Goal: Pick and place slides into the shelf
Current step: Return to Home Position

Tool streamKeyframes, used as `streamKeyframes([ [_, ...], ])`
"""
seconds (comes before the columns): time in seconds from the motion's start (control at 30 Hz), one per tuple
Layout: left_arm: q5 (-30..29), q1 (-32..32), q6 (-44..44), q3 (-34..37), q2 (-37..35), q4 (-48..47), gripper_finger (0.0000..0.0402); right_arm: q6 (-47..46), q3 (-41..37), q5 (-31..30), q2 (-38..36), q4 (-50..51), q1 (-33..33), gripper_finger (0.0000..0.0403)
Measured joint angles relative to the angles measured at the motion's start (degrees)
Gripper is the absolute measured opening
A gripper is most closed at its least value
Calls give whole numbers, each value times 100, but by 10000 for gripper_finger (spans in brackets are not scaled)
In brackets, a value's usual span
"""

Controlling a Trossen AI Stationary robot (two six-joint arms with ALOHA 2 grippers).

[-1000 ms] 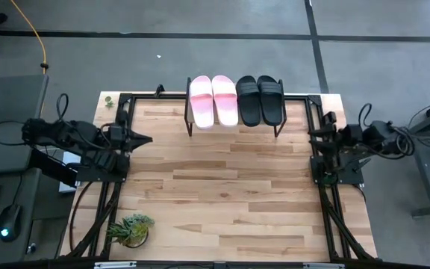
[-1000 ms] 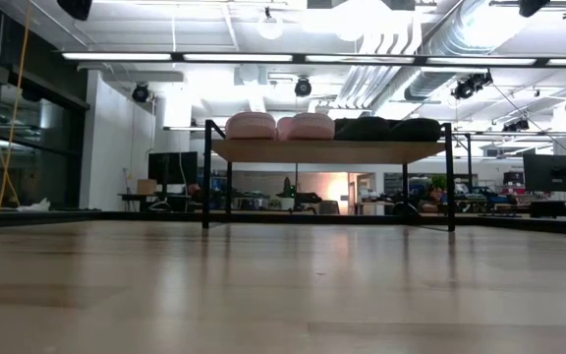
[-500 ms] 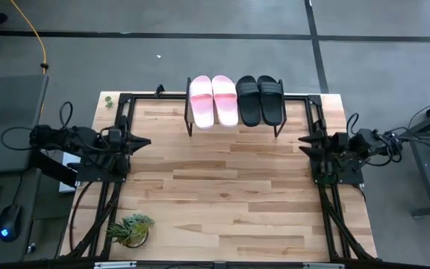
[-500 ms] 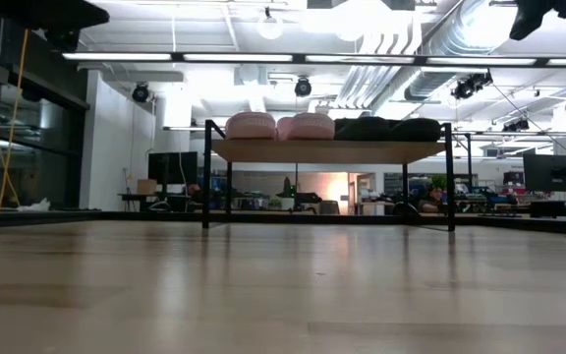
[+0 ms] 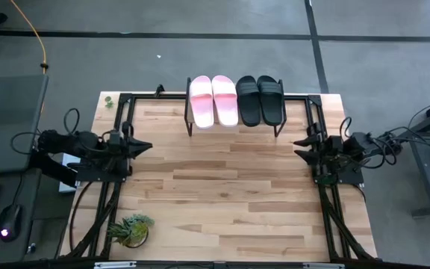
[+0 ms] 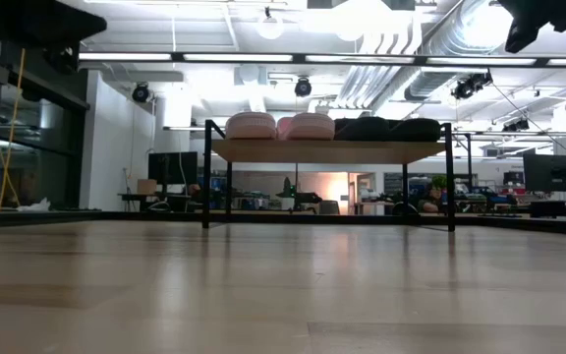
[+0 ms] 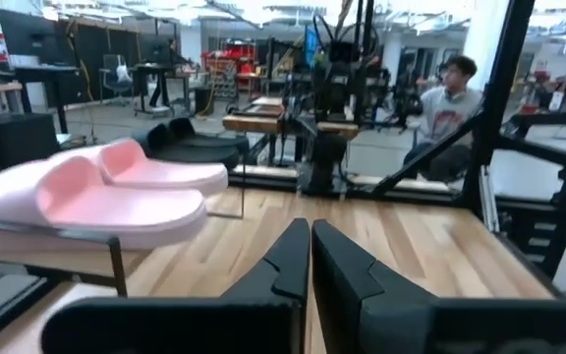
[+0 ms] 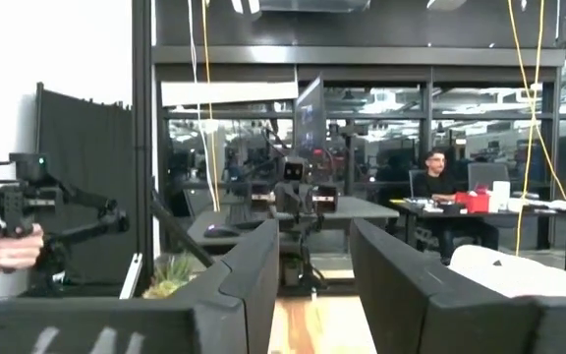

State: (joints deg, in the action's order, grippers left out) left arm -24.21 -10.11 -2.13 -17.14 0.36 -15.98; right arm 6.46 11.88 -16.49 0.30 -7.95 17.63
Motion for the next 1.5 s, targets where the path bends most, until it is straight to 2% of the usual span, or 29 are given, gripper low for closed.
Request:
streamKeyframes([
  [0.23, -94, 1, 3, 193, -1, 314, 5, -13, -367, 43, -2, -772, 0, 118],
  [0.6, -227, 2, -332, 240, 0, 322, 5, 0, -831, 4, -2, -1118, -2, 118],
  [0.7, -261, 0, -366, 525, 1, 672, 5, -8, -837, 9, 0, -1121, -2, 118],
  [1.0, -156, 2, 50, 1420, -2, 2618, 5, -150, -842, 109, 0, -989, -1, 118],
  [1.13, -100, 2, 75, 1614, 0, 2849, 5, -146, -1061, 78, 0, -1158, -2, 118],
  [1.27, -172, 0, 14, 1672, 0, 2828, 5, -184, -1133, -212, 4, -1164, -2, 118],
  [1.5, -174, 0, -93, 1667, 0, 2706, 5, -223, -1133, -151, 4, -1188, -2, 118],
])
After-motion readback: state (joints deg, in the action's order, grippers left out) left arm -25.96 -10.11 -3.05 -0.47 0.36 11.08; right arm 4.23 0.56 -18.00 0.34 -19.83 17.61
